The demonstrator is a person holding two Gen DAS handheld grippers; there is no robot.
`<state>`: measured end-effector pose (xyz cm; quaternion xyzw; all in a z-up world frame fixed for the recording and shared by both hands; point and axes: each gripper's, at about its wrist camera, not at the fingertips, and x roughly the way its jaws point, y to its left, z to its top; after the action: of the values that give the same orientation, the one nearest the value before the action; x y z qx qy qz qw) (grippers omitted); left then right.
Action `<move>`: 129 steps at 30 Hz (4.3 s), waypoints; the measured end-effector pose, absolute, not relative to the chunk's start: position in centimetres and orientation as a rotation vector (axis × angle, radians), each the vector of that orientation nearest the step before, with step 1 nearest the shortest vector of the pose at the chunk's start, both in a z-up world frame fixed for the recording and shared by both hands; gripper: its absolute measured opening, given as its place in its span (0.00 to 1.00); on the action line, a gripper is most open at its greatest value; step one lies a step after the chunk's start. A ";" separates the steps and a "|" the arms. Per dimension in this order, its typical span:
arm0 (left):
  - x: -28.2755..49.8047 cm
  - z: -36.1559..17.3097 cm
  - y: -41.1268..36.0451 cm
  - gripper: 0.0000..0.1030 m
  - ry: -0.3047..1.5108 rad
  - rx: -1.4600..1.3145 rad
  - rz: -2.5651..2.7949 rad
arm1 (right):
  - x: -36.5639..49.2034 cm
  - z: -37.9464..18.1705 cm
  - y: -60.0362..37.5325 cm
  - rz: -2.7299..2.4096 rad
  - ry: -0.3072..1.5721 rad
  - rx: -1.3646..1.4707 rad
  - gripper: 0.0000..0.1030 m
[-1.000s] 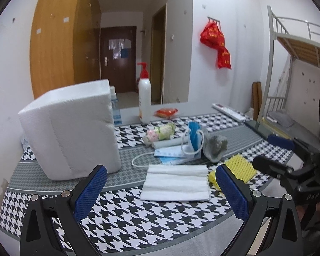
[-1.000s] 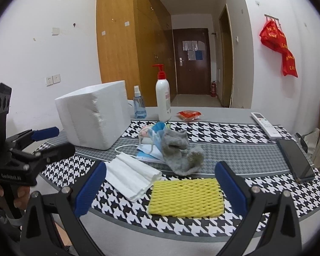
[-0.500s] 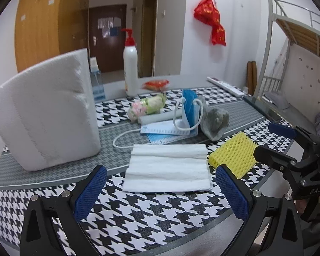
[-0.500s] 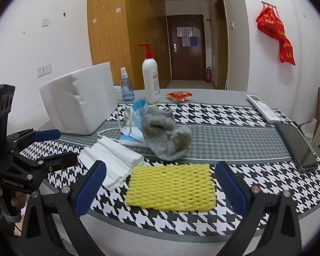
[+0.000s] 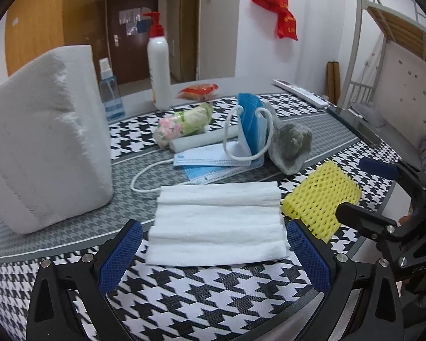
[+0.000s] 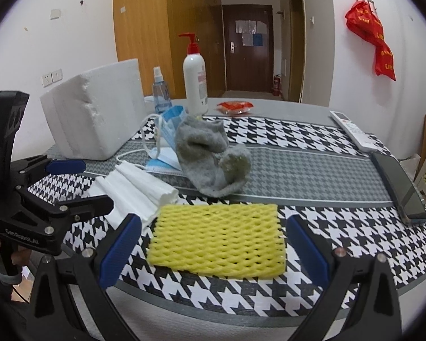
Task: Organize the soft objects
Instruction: 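Move the left tool to the white cloth while the right tool approaches the yellow net, then grasp the white cloth with the left tool while the right tool grasps the yellow net, then carry the white cloth and yellow net up toward the white foam box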
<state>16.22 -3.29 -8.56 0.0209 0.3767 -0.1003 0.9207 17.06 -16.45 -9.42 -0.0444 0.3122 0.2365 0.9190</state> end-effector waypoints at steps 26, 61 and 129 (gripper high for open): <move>18.5 -10.9 -4.4 0.86 0.881 0.097 -0.210 | 17.9 -10.6 -16.7 0.472 0.678 -0.109 1.00; 17.7 -10.4 -3.2 0.13 0.840 0.027 -0.250 | 19.1 -11.6 -15.7 0.424 0.773 -0.130 0.78; 11.2 3.5 -0.1 0.12 0.404 0.102 -0.089 | 15.6 1.7 -14.5 0.565 0.423 -0.072 0.23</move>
<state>11.15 -0.08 3.54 0.0508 0.2004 -0.0443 0.9774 15.61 -14.54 1.67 -0.0354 0.2073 0.2768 0.9376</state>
